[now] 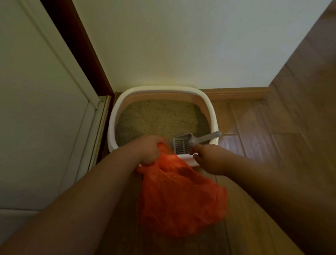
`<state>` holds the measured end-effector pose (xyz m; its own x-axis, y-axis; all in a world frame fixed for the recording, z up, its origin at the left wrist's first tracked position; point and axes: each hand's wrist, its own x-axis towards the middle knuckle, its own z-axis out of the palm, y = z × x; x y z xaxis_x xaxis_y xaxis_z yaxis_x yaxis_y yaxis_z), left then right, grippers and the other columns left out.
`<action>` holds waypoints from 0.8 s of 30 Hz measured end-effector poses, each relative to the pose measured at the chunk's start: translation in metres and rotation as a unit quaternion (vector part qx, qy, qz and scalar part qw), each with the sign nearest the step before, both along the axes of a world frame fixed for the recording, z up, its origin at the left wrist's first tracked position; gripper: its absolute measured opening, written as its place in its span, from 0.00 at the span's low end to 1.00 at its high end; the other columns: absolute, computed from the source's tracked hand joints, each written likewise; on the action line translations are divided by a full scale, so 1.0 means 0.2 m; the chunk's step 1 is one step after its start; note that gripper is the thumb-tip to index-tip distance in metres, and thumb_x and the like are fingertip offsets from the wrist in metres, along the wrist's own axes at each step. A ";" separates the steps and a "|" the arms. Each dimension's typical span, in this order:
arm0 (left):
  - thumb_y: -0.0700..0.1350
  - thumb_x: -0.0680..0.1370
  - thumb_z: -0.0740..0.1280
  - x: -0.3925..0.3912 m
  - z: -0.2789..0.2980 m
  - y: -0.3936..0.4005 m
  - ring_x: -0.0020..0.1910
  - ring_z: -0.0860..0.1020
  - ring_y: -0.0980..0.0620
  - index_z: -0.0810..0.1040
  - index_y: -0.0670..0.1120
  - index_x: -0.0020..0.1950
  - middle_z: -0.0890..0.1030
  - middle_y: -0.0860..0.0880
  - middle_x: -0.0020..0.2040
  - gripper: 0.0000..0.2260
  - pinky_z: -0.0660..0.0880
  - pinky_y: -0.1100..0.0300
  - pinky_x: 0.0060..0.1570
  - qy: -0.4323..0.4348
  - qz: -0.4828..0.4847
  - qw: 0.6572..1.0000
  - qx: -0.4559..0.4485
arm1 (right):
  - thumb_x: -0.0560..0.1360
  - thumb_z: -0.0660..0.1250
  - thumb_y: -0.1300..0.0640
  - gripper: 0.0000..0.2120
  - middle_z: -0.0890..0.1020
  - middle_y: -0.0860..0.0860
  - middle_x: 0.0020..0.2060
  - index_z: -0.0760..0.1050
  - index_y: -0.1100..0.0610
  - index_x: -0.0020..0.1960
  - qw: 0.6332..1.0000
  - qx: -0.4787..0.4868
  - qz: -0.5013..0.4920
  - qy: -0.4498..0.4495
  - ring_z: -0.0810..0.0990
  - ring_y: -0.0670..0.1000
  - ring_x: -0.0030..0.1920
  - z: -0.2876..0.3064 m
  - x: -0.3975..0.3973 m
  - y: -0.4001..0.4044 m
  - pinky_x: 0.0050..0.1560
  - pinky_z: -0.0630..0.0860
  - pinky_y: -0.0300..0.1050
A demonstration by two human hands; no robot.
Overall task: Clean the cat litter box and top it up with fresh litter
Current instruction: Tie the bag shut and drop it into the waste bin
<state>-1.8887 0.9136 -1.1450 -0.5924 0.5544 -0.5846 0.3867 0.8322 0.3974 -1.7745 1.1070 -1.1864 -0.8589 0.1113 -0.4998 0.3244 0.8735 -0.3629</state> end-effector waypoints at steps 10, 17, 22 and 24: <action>0.39 0.79 0.62 0.32 0.64 0.00 0.49 0.79 0.48 0.81 0.51 0.60 0.81 0.47 0.55 0.15 0.80 0.49 0.52 0.083 0.062 0.993 0.057 | 0.83 0.58 0.48 0.15 0.75 0.53 0.64 0.74 0.47 0.68 0.985 -0.094 -0.114 0.091 0.79 0.53 0.56 0.46 0.16 -0.08 0.59 0.79 0.52; 0.39 0.77 0.66 0.45 0.72 -0.09 0.52 0.78 0.61 0.80 0.63 0.64 0.80 0.60 0.59 0.22 0.74 0.69 0.51 0.109 0.119 0.952 0.261 | 0.83 0.56 0.43 0.18 0.60 0.49 0.79 0.75 0.45 0.68 0.996 -0.073 -0.030 0.044 0.62 0.57 0.76 0.46 0.25 -0.07 0.75 0.61 0.60; 0.40 0.80 0.69 0.46 0.76 -0.08 0.54 0.83 0.58 0.85 0.61 0.54 0.84 0.60 0.57 0.15 0.82 0.51 0.55 0.009 0.226 0.868 0.442 | 0.79 0.62 0.39 0.27 0.55 0.49 0.80 0.65 0.43 0.76 0.998 -0.006 -0.047 0.037 0.50 0.62 0.80 0.51 0.20 0.01 0.77 0.51 0.67; 0.39 0.80 0.69 0.46 0.76 -0.08 0.56 0.83 0.55 0.85 0.59 0.55 0.85 0.57 0.56 0.14 0.82 0.49 0.57 -0.010 0.244 0.848 0.471 | 0.76 0.66 0.41 0.29 0.68 0.51 0.75 0.66 0.46 0.75 0.997 0.033 -0.055 0.032 0.65 0.59 0.74 0.51 0.23 0.04 0.73 0.64 0.65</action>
<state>-1.7964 0.8983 -0.9929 -0.8804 0.4733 -0.0306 0.0739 0.2006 0.9769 -1.7282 1.1143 -1.0850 -0.8701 0.2370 -0.4322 0.3968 0.8570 -0.3289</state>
